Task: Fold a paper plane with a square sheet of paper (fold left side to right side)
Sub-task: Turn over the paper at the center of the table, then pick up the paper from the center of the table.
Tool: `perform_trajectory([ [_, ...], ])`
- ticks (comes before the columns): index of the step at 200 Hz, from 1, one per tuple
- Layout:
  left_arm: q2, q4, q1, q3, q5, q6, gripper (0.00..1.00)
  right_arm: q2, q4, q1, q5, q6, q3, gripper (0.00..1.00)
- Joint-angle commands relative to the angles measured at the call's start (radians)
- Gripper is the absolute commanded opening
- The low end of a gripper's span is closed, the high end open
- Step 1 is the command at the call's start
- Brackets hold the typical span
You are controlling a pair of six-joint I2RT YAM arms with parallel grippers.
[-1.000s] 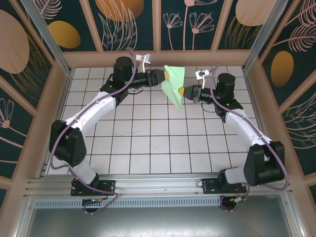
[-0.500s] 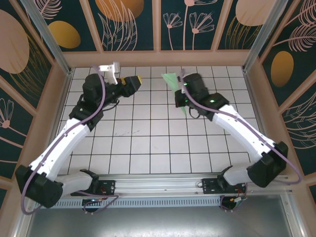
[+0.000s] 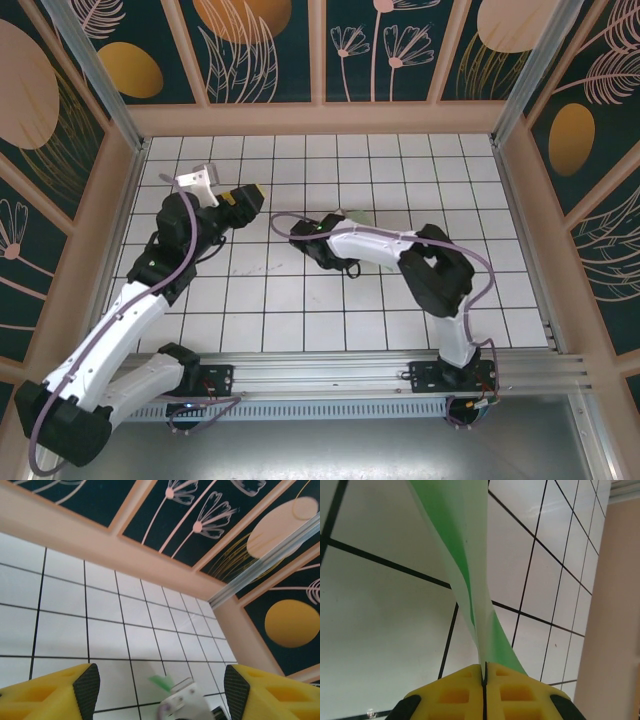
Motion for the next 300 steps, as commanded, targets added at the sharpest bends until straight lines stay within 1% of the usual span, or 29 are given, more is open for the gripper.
perform_trajectory([
  [1,-0.017,-0.017,-0.002,-0.019,-0.03,0.0,0.69,0.06,-0.069,0.022,0.072,0.043,0.06,0.09],
  [29,-0.022,-0.031,-0.002,-0.021,-0.026,-0.004,0.69,0.142,-0.056,0.033,0.033,0.033,0.106,0.11],
  [44,-0.023,-0.028,-0.002,-0.021,-0.012,-0.003,0.69,0.16,-0.029,0.034,-0.008,0.012,0.11,0.19],
  [73,-0.023,-0.027,-0.003,-0.012,0.015,0.0,0.7,0.137,0.059,0.035,-0.143,-0.057,0.087,0.38],
  [82,-0.024,-0.026,-0.002,-0.01,0.02,0.0,0.71,0.12,0.074,0.036,-0.169,-0.067,0.078,0.45],
  [103,-0.028,-0.026,-0.001,-0.007,0.018,0.001,0.73,0.048,0.128,0.036,-0.241,-0.093,0.033,0.56],
  [129,-0.027,-0.03,-0.003,-0.008,0.001,0.0,0.76,-0.07,0.189,0.036,-0.33,-0.108,-0.023,0.67],
  [146,-0.026,-0.026,-0.003,-0.015,-0.009,-0.002,0.79,-0.153,0.228,0.036,-0.375,-0.111,-0.055,0.73],
  [164,-0.024,-0.019,-0.003,-0.025,-0.015,-0.001,0.82,-0.233,0.263,0.03,-0.415,-0.112,-0.088,0.76],
  [187,-0.024,-0.008,-0.002,-0.036,-0.03,-0.002,0.84,-0.332,0.341,0.004,-0.475,-0.121,-0.145,0.77],
  [222,-0.007,0.013,-0.002,-0.051,-0.041,0.011,0.89,-0.511,0.524,-0.077,-0.642,-0.138,-0.264,0.79],
  [241,0.017,0.031,-0.003,-0.06,-0.027,0.01,0.92,-0.603,0.623,-0.159,-0.77,-0.138,-0.339,0.81],
  [255,0.049,0.064,-0.002,-0.069,0.029,0.003,0.91,-0.65,0.683,-0.228,-0.874,-0.136,-0.393,0.81],
  [258,0.06,0.075,-0.003,-0.07,0.053,0.003,0.91,-0.662,0.696,-0.251,-0.908,-0.135,-0.406,0.81],
  [285,0.216,0.171,-0.006,-0.064,0.267,-0.05,0.84,-0.71,0.756,-0.388,-1.077,-0.116,-0.49,0.8],
  [287,0.227,0.181,-0.008,-0.065,0.278,-0.057,0.84,-0.713,0.761,-0.389,-1.088,-0.114,-0.496,0.8],
  [291,0.253,0.202,-0.012,-0.068,0.298,-0.067,0.83,-0.717,0.77,-0.429,-1.11,-0.109,-0.509,0.8],
  [300,0.311,0.243,-0.029,-0.07,0.319,-0.08,0.83,-0.732,0.792,-0.476,-1.159,-0.097,-0.54,0.79],
])
